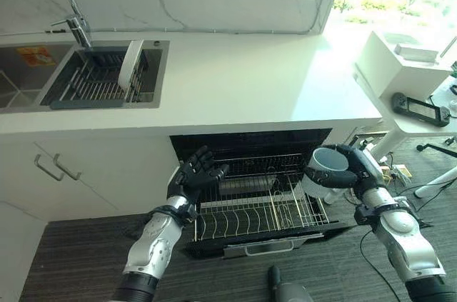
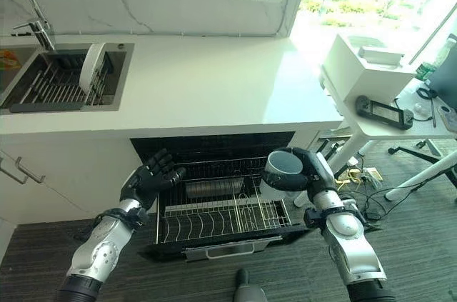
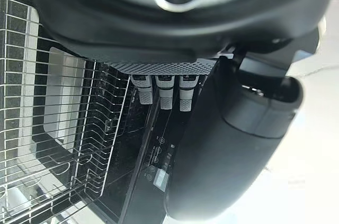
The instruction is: Place the dishes in the dishwasher.
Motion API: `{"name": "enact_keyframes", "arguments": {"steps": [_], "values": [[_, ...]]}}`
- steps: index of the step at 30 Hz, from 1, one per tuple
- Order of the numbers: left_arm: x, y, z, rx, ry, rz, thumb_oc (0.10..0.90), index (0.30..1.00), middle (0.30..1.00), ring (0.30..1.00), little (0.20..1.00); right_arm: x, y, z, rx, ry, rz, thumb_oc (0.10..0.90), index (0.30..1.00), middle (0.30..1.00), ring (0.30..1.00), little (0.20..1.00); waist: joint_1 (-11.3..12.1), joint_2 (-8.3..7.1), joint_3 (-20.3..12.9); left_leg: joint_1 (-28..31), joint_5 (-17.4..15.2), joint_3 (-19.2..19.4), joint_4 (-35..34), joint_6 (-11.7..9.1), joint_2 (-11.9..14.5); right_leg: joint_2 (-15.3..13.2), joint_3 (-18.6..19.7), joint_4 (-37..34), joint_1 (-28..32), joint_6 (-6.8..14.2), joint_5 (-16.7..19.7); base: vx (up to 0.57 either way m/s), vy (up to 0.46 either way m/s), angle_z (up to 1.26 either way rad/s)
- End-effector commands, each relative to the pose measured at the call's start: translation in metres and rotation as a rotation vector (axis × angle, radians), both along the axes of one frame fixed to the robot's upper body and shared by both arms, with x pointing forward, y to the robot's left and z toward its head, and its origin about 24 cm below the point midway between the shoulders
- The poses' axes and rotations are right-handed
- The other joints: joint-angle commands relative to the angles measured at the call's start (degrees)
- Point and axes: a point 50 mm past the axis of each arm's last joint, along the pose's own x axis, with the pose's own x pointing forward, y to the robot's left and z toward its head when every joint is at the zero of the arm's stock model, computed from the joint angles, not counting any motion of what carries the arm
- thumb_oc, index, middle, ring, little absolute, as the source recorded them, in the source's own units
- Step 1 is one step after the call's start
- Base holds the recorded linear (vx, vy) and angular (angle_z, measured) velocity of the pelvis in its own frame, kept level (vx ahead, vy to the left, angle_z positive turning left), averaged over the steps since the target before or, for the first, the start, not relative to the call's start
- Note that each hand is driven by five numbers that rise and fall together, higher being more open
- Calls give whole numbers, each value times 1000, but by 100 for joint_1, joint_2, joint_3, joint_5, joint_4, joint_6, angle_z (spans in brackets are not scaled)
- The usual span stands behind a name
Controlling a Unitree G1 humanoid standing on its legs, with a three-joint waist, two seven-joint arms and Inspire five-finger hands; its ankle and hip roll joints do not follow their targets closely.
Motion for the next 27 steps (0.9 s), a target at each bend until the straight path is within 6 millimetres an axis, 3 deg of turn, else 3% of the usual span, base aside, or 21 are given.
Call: {"name": "enact_keyframes", "arguments": {"steps": [1,8,13,20,22,23,27], "values": [[21,-12,57,-25,-279,-63,800,900,900,900,900,18,-6,61,-81,-273,-3,400,300,300,300,300,74,57,-214,-246,-798,7,513,426,-175,-183,-269,892,-8,188,-1310,22,-95,1],[19,-17,59,0,-266,-139,800,900,900,900,900,27,-13,41,-116,-155,-39,400,300,300,300,300,229,36,-3,-302,-716,-52,513,401,-109,-150,-350,892,-34,188,-1240,10,-119,4],[22,-21,66,12,-277,-186,800,900,900,900,900,41,-21,48,-130,-150,-89,400,300,300,300,300,354,82,206,-460,-595,-150,513,374,-88,-174,-433,892,-134,181,-1173,-36,-101,13],[28,-28,84,4,-333,-236,800,900,900,900,900,68,-29,87,-158,-220,-143,400,300,300,300,300,447,256,584,-746,-505,-255,513,338,-129,-240,-495,892,-376,164,-1128,-101,-18,8],[31,-30,91,-2,-361,-247,800,900,900,900,900,75,-35,107,-169,-261,-160,400,300,300,300,300,464,312,727,-877,-469,-285,513,324,-156,-269,-499,892,-492,158,-1114,-206,34,13],[33,-31,98,-7,-387,-255,800,900,900,900,900,81,-39,126,-181,-298,-175,400,300,300,300,300,469,358,848,-996,-440,-305,513,311,-177,-291,-488,892,-609,152,-1101,-240,56,13],[40,-31,112,-21,-432,-263,800,900,900,900,900,90,-45,158,-203,-351,-198,400,300,300,300,300,471,429,1035,-1187,-395,-327,513,290,-222,-330,-493,892,-789,133,-1087,-168,50,5]]}}
